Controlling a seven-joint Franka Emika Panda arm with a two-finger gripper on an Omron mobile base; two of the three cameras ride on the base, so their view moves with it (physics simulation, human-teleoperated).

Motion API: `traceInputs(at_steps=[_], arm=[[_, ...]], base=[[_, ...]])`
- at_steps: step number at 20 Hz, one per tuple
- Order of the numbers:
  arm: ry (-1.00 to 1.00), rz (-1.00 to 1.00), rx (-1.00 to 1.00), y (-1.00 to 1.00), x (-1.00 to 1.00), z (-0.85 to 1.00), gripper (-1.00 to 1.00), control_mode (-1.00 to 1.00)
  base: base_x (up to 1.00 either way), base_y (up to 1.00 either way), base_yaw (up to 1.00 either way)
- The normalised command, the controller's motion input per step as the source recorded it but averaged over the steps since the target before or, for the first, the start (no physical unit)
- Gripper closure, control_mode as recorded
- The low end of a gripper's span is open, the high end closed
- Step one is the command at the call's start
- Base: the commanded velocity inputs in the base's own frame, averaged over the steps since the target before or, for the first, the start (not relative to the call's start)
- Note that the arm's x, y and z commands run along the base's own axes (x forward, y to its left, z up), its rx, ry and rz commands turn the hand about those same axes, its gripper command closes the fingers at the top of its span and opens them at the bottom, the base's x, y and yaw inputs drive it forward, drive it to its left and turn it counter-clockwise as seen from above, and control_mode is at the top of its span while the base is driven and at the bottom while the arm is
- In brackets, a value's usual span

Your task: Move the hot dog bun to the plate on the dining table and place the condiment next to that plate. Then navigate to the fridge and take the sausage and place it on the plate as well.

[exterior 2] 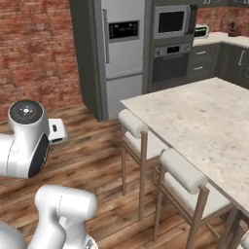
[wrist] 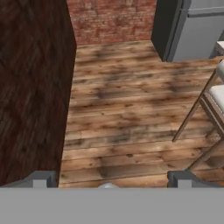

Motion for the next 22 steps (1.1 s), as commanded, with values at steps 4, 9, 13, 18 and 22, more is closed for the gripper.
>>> traceInputs(at_steps=[4,9,13,18,22], arm=[[0.00,0.00,0.00,0.00,0.00,0.00,-1.00,1.00],[0.00,0.00,0.00,0.00,0.00,0.00,-1.00,1.00],[0.00,0.00,0.00,0.00,0.00,0.00,-1.00,1.00],[0.00,0.00,0.00,0.00,0.00,0.00,-1.00,1.00],[0.00,0.00,0.00,0.00,0.00,0.00,-1.00,1.00]], base=[[1.00,1.00,0.00],[1.00,0.88,0.00],[1.00,0.80,-0.06],[1.00,0.79,-0.10],[1.00,0.63,-0.10]])
